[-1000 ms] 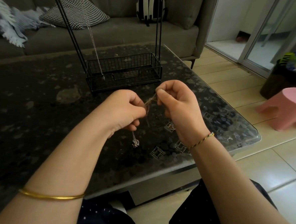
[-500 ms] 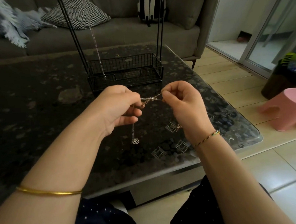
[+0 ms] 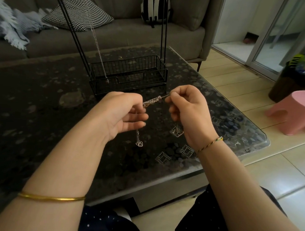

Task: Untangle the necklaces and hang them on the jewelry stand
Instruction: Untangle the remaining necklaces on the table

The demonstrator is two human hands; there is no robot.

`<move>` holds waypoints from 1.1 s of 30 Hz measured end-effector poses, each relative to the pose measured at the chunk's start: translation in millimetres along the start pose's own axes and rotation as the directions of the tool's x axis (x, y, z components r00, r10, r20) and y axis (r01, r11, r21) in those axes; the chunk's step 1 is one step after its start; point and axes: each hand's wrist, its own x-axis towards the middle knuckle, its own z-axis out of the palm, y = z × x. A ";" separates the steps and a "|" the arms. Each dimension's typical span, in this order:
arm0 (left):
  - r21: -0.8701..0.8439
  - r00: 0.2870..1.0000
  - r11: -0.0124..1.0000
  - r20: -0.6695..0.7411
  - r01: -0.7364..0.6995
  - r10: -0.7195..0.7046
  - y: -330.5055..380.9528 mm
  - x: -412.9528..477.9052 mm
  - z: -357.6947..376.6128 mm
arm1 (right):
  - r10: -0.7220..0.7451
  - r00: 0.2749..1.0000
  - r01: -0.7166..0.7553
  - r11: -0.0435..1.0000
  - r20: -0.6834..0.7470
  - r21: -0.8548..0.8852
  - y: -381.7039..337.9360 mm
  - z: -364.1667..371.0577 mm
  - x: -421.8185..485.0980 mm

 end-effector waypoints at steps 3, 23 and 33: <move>-0.112 1.000 0.994 -0.008 0.000 -0.001 0.5 0.4 -2.6 | 0.046 0.998 -0.047 0.999 0.037 0.021 -1.6 -1.5 -1.0; 0.193 0.986 0.970 -0.048 -0.147 0.158 -3.7 4.1 2.5 | -0.094 0.993 0.088 0.992 -0.066 -0.085 2.1 5.6 -0.5; 0.251 0.990 0.958 0.075 -0.138 0.122 -3.2 3.6 6.7 | -0.103 0.989 0.099 0.994 -0.110 -0.037 3.7 6.9 -0.7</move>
